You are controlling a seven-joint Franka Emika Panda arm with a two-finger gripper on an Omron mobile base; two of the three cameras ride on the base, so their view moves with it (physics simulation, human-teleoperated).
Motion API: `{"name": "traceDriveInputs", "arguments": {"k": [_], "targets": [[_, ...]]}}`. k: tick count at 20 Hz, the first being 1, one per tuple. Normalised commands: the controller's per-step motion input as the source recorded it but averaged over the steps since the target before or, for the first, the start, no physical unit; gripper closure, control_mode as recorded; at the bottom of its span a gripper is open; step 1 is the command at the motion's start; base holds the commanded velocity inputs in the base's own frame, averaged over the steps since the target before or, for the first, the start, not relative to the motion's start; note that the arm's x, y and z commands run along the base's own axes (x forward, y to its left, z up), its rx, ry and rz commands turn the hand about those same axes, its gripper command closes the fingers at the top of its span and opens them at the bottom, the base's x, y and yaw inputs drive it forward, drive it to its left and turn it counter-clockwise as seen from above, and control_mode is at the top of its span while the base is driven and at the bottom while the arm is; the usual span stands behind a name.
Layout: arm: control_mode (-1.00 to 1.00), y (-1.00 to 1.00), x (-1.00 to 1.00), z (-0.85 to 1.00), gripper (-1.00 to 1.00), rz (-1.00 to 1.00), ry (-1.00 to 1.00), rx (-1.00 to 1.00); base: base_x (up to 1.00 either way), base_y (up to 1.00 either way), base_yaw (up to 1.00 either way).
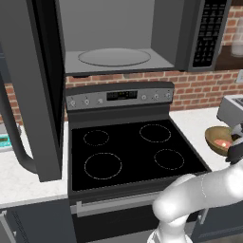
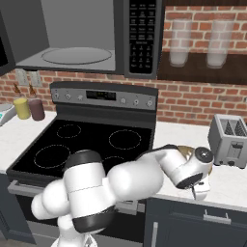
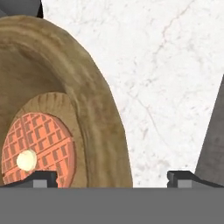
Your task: Open the microwave, place the bowl with waffle inside the microwave, then close the microwave door and turn it on.
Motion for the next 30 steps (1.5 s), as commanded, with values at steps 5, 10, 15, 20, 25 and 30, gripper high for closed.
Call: {"name": "traceDriveInputs", "arguments": {"k": [5, 10, 15, 20, 25, 30], "targets": [[-1.00, 0.00, 0.08, -0.22, -1.00, 0.00, 0.00, -0.07, 0.00, 0.00, 0.00], [-1.00, 0.14, 0.16, -0.16, -1.00, 0.00, 0.00, -0.12, 0.00, 0.00, 0.00], [-1.00, 0.25, 0.11, -0.05, 1.00, 0.00, 0.00, -0.12, 0.00, 0.00, 0.00], [-1.00, 0.34, 0.06, -0.03, 1.00, 0.00, 0.00, -0.07, 0.00, 0.00, 0.00], [-1.00, 0.19, -0.06, 0.00, 1.00, -0.09, -0.01, -0.04, 0.00, 0.00, 0.00], [-1.00, 0.00, -0.67, 0.51, 1.00, -0.18, -0.21, 0.00, 0.00, 0.00, 0.00]]}}
